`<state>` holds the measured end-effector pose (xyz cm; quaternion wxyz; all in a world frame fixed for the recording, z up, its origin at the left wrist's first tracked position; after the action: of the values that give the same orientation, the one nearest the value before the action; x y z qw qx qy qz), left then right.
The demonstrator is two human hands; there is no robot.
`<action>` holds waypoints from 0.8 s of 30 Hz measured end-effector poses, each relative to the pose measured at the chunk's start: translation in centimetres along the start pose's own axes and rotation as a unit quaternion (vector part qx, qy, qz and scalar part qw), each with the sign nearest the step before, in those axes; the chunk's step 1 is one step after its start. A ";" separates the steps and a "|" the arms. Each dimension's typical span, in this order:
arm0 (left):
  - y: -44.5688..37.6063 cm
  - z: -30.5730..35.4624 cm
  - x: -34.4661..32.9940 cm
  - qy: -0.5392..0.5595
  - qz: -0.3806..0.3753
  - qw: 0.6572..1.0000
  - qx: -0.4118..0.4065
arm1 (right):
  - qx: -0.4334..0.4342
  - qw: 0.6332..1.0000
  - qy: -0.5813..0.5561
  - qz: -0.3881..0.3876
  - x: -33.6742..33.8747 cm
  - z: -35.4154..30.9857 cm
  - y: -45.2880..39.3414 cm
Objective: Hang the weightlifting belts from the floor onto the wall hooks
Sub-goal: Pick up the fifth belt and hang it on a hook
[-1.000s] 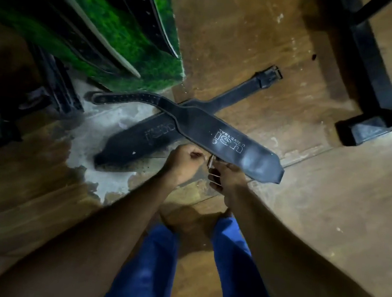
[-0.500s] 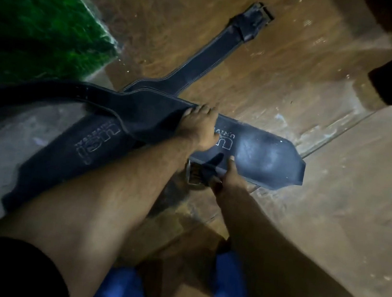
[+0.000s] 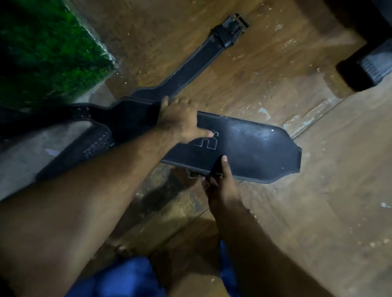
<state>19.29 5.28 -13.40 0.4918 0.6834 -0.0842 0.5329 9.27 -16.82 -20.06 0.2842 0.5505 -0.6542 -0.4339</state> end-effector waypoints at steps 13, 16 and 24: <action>18.6 -10.7 23.5 0.163 0.019 0.982 0.098 | 0.062 0.994 0.035 -0.088 -9.3 -9.3 26.1; 23.7 -12.4 29.1 0.175 0.040 0.978 0.110 | 0.078 0.992 0.032 -0.094 -11.0 -11.7 32.5; 35.6 -15.1 40.8 0.253 0.028 0.959 0.123 | 0.144 0.957 0.098 -0.232 -16.5 -20.9 47.8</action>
<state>3.85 15.61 39.63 0.3938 0.5787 0.0906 0.7084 8.25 -5.38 33.40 0.1557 0.7618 -0.5333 -0.3330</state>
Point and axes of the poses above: each hand's wrist, its own y-axis away from the middle knuckle, its own x-axis out of the back of the hand, z = x × y, the point moved 10 cm from there along -y, towards the middle knuckle, and after that the axes turned 13 degrees about x, right-handed, at the moved point
